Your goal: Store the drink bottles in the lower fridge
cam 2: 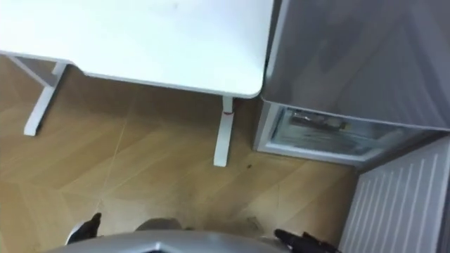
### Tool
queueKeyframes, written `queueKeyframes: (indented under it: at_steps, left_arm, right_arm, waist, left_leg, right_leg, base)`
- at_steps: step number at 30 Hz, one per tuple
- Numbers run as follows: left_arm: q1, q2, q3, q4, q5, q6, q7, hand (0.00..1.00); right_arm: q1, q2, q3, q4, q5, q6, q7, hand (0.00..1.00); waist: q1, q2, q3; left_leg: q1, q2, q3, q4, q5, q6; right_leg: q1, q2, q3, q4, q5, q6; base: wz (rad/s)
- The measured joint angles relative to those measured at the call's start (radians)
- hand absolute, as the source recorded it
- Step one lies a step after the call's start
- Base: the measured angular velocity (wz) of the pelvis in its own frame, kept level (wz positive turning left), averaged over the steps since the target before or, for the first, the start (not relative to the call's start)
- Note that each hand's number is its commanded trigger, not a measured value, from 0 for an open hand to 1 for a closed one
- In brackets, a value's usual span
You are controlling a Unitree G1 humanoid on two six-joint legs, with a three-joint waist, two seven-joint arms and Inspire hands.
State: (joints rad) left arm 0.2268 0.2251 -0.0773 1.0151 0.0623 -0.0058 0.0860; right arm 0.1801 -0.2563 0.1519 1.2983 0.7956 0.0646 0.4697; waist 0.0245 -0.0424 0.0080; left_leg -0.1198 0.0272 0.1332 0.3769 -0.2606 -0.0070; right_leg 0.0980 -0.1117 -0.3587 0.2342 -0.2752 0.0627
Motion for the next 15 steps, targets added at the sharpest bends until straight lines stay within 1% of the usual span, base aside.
queueKeyframes:
  at_steps: [2, 4, 6, 8, 11, 13, 15]
  left_arm:
    - [-0.001, 0.0, 0.001, 0.0, 0.017, 0.0, 0.002, 0.0]
    - [0.0, -0.003, 0.003, 0.004, 0.019, 0.0, 0.002, 0.0]
    - [0.001, -0.004, 0.009, 0.013, 0.02, 0.0, 0.002, 0.0]
    - [0.002, -0.017, 0.042, 0.026, 0.019, 0.002, 0.002, 0.0]
    - [0.004, -0.033, 0.075, 0.027, 0.016, 0.002, 0.009, 0.0]
    - [0.002, -0.04, 0.077, 0.027, 0.016, 0.002, 0.019, 0.0]
    - [0.003, -0.04, 0.078, 0.027, 0.018, 0.002, 0.021, 0.0]
  right_arm:
    - [0.0, 0.006, 0.0, -0.001, -0.013, -0.001, -0.001, 0.0]
    - [0.003, 0.011, -0.011, -0.002, -0.018, -0.001, -0.001, 0.0]
    - [0.005, 0.025, -0.042, -0.002, -0.039, 0.0, -0.001, 0.0]
    - [0.006, 0.03, -0.068, -0.003, -0.059, -0.001, -0.001, 0.0]
    - [0.009, 0.04, -0.078, -0.002, -0.059, -0.005, -0.003, 0.0]
    - [0.009, 0.046, -0.09, 0.001, -0.058, -0.01, -0.009, 0.0]
    - [0.008, 0.05, -0.097, 0.01, -0.059, -0.01, -0.01, 0.0]
  waist:
    - [-0.001, -0.006, 0.0023]
    - [-0.006, -0.007, 0.0011]
    - [-0.015, -0.01, 0.0001]
    - [-0.021, -0.009, -0.0004]
    - [-0.022, -0.008, -0.0007]
    - [-0.026, -0.008, -0.0007]
    - [-0.028, -0.01, -0.0005]
  left_leg:
    - [0.039, -0.003, 0.003, -0.033, 0.004, 0.003]
    - [0.062, -0.003, 0.002, -0.044, 0.004, 0.003]
    - [0.075, -0.004, 0.002, -0.053, 0.004, 0.003]
    - [0.087, -0.004, 0.016, -0.061, 0.004, 0.003]
    - [0.099, -0.003, 0.025, -0.071, 0.004, 0.003]
    - [0.107, -0.004, 0.027, -0.074, 0.004, 0.003]
    - [0.119, -0.005, 0.029, -0.077, 0.004, 0.003]
  right_leg:
    - [0.023, 0.002, 0.013, -0.022, 0.017, 0.003]
    - [0.04, 0.006, 0.026, -0.034, 0.027, 0.005]
    - [0.047, 0.007, 0.031, -0.033, 0.029, 0.005]
    - [0.047, 0.007, 0.056, -0.033, 0.03, 0.005]
    - [0.05, 0.007, 0.061, -0.033, 0.03, 0.005]
    - [0.052, 0.007, 0.072, -0.034, 0.03, 0.005]
    - [0.061, 0.007, 0.082, -0.039, 0.03, 0.005]
  base:
    - [-0.25]
    - [-0.2]
    - [-0.12]
    - [-0.18]
    - [-0.16]
    - [-0.07]
    - [-0.1]
